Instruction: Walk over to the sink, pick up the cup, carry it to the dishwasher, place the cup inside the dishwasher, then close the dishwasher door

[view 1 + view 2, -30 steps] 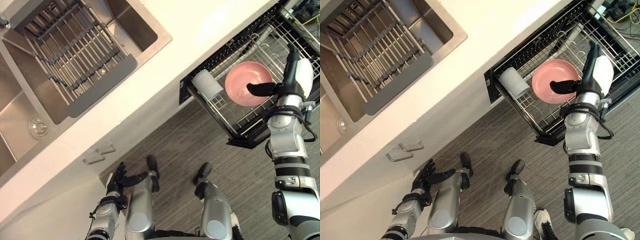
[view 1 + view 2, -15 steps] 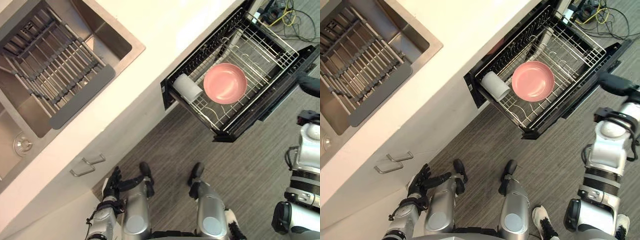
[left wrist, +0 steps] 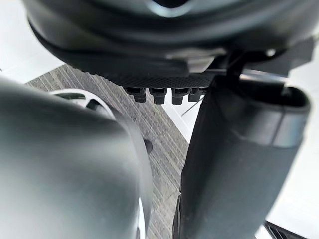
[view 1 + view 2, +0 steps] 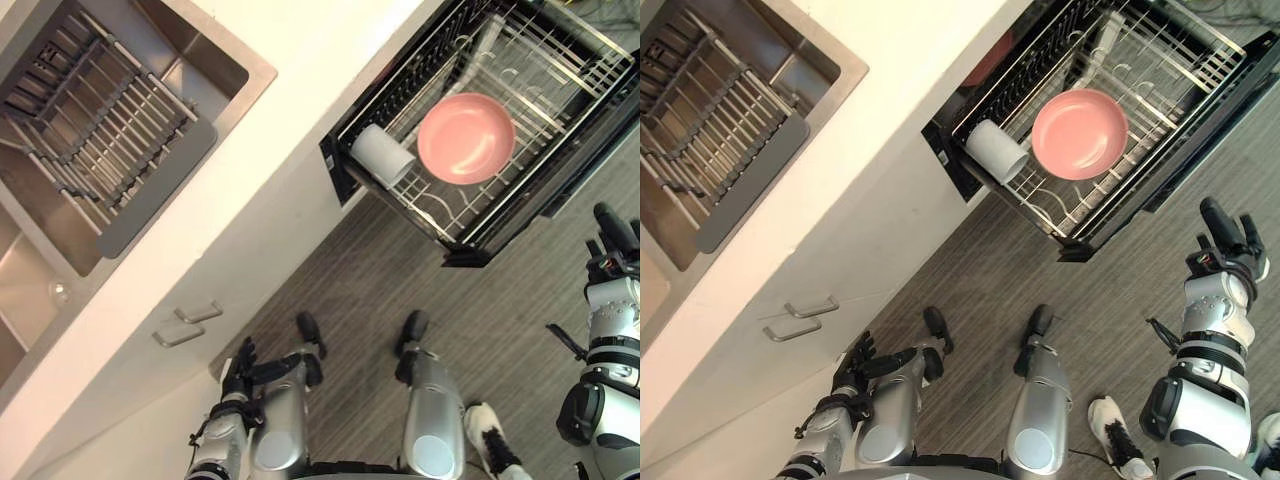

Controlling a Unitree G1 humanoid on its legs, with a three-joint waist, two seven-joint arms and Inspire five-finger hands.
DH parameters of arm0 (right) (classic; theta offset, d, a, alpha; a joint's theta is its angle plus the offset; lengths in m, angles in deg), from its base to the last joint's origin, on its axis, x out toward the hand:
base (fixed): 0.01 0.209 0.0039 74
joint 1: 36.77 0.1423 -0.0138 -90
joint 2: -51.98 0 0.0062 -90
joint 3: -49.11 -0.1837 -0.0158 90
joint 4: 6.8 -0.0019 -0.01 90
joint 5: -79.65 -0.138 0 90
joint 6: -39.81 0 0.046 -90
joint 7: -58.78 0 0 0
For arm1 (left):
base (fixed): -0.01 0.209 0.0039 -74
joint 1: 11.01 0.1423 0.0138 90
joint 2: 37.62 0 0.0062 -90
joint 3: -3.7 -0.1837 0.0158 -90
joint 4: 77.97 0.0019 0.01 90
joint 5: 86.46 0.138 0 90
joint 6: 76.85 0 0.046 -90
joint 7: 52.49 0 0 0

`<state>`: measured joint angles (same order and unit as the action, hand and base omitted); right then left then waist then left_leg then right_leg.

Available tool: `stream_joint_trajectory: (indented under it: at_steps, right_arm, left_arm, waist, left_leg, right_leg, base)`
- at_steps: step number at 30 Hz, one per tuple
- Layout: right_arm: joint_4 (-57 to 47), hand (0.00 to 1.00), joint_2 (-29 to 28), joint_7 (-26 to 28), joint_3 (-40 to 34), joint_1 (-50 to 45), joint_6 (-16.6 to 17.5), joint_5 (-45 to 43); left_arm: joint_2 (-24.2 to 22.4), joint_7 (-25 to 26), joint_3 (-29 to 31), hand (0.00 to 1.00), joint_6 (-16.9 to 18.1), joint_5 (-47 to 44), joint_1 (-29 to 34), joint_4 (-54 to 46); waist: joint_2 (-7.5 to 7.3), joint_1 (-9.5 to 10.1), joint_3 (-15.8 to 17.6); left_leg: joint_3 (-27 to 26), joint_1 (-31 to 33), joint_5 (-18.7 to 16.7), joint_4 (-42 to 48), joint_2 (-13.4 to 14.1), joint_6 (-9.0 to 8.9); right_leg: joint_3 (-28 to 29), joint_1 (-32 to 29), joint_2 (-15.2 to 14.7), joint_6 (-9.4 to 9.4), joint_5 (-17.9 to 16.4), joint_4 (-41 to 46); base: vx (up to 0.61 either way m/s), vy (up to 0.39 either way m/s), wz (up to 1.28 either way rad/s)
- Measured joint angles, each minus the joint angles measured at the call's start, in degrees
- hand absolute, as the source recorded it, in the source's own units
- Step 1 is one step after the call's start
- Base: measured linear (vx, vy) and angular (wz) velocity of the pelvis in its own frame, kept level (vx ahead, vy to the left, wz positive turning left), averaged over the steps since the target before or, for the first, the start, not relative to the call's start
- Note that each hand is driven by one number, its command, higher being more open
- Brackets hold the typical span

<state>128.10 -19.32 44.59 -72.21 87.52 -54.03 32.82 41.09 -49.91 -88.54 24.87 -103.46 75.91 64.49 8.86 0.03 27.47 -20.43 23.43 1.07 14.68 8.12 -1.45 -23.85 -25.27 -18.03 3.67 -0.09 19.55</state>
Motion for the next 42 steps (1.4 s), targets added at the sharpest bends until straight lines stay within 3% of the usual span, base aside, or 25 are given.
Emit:
stream_joint_trajectory:
  at_steps: [2,10,11,15,20,21,24,25,28,32,34,38,42]
  right_arm:
    - [0.01,0.00,0.11,3.23,2.07,1.24,1.00,-1.11]
    - [3.69,0.00,1.05,4.91,2.08,3.72,6.86,-2.40]
    - [4.15,0.00,1.63,4.89,2.09,4.96,6.92,-1.15]
    - [8.17,0.00,3.17,4.21,3.04,8.58,6.33,1.97]
    - [13.20,0.00,7.50,1.33,13.35,15.95,4.05,9.00]
    - [14.71,1.00,7.58,-1.23,16.25,19.65,3.12,12.42]
    - [17.54,1.00,7.52,-5.90,19.95,25.58,1.12,17.23]
    - [17.87,1.00,6.78,-9.34,19.71,25.89,1.22,18.70]
    - [18.33,1.00,7.29,-10.26,22.52,26.97,0.17,25.74]
    - [16.71,1.00,4.69,-11.18,22.44,25.37,-0.32,26.66]
    - [11.44,1.00,1.92,-10.47,20.05,19.75,1.80,26.30]
    - [6.30,1.00,-10.11,-4.92,15.23,0.44,11.43,24.28]
    - [11.73,1.00,-19.91,-3.08,13.34,-16.36,12.82,32.08]
  left_arm:
    - [-0.64,0.06,-0.65,1.00,0.01,-0.02,-0.21,0.23]
    - [-3.24,-0.07,-1.67,1.00,1.14,-2.24,-0.75,1.41]
    - [-3.89,-0.23,-1.71,1.00,1.65,-2.53,-0.75,1.31]
    - [-4.12,-0.61,-2.90,1.00,1.88,-4.23,-0.74,1.33]
    - [-4.21,-1.77,-2.99,1.00,0.92,-5.63,-0.59,1.47]
    - [-4.21,-2.25,-3.20,1.00,0.32,-5.62,-0.26,1.49]
    - [-4.49,-4.04,-4.54,1.00,-0.54,-6.00,1.26,0.73]
    - [-4.39,-4.26,-4.03,1.00,-0.53,-6.56,2.38,-0.43]
    - [-4.74,-5.89,-4.10,1.00,-0.59,-6.60,2.80,-0.90]
    - [-4.87,-7.00,-3.27,1.00,-1.09,-6.73,2.82,-0.91]
    - [-4.82,-7.60,-2.04,1.00,-1.26,-6.85,2.84,-0.71]
    - [-3.67,-8.36,1.67,1.00,-0.11,-8.91,3.09,0.37]
    - [-2.19,-9.33,3.78,1.00,1.77,-8.90,3.22,2.28]
  waist:
    - [0.68,0.58,-0.01]
    - [3.65,0.78,0.13]
    - [4.33,0.81,0.05]
    - [4.82,1.14,-0.28]
    - [6.18,4.23,-1.24]
    - [6.83,5.28,-1.72]
    - [8.62,8.66,-3.05]
    - [8.55,8.54,-3.00]
    - [8.90,8.32,-3.26]
    - [8.63,8.47,-3.06]
    - [8.10,8.23,-2.67]
    - [4.80,6.37,-0.31]
    - [1.88,4.81,0.54]
  left_leg:
    - [0.38,0.03,0.78,-1.19,-1.18,0.34]
    - [6.16,-0.42,4.51,-5.87,-6.22,1.44]
    - [7.89,-0.45,5.37,-6.64,-7.36,1.51]
    - [13.36,-0.93,7.15,-7.90,-10.05,0.90]
    - [20.08,-1.47,9.38,-9.96,-11.36,0.05]
    - [21.30,-1.70,10.23,-10.83,-11.28,-0.39]
    - [22.92,-2.23,12.15,-13.13,-10.67,-1.19]
    - [23.06,-2.55,13.01,-13.56,-10.32,-1.88]
    - [23.04,-3.18,13.44,-13.83,-9.75,-1.85]
    - [22.75,-4.18,13.21,-14.19,-7.13,-2.46]
    - [22.25,-5.18,12.87,-14.21,-6.10,-2.92]
    - [20.86,-8.01,11.63,-14.65,-3.42,-4.09]
    - [19.58,-9.86,10.95,-15.95,-2.13,-4.58]
  right_leg:
    - [-0.03,-0.72,-1.13,0.37,-0.29,1.06]
    - [-3.06,-0.60,-6.11,1.10,-1.49,4.84]
    - [-4.07,-0.46,-7.36,1.20,-2.20,6.27]
    - [-8.10,1.20,-11.54,1.40,-5.91,12.15]
    - [-14.74,4.51,-14.92,1.09,-11.26,18.16]
    - [-16.04,4.96,-15.04,0.96,-12.10,19.04]
    - [-18.92,6.19,-15.20,0.18,-14.09,20.77]
    - [-19.51,6.71,-15.10,-0.01,-14.39,21.08]
    - [-19.65,7.30,-14.40,-0.10,-14.66,20.94]
    - [-20.02,8.66,-11.20,-0.50,-14.22,18.32]
    - [-20.09,10.00,-9.69,-0.57,-13.94,16.83]
    - [-20.26,13.63,-5.69,-0.38,-12.92,12.02]
    - [-20.52,16.08,-2.96,0.18,-11.56,7.56]
  base:
    - [-0.03,0.031,0.21]
    - [0.00,0.019,0.33]
    - [-0.02,0.012,0.48]
    - [-0.04,-0.002,0.75]
    - [-0.07,-0.050,0.72]
    - [-0.06,-0.102,0.52]
    - [-0.03,-0.135,0.40]
    - [0.00,-0.137,0.21]
    - [-0.03,-0.101,-0.02]
    - [-0.03,-0.095,-0.13]
    - [0.00,-0.093,-0.18]
    - [0.03,-0.087,-0.18]
    - [0.07,-0.061,-0.13]
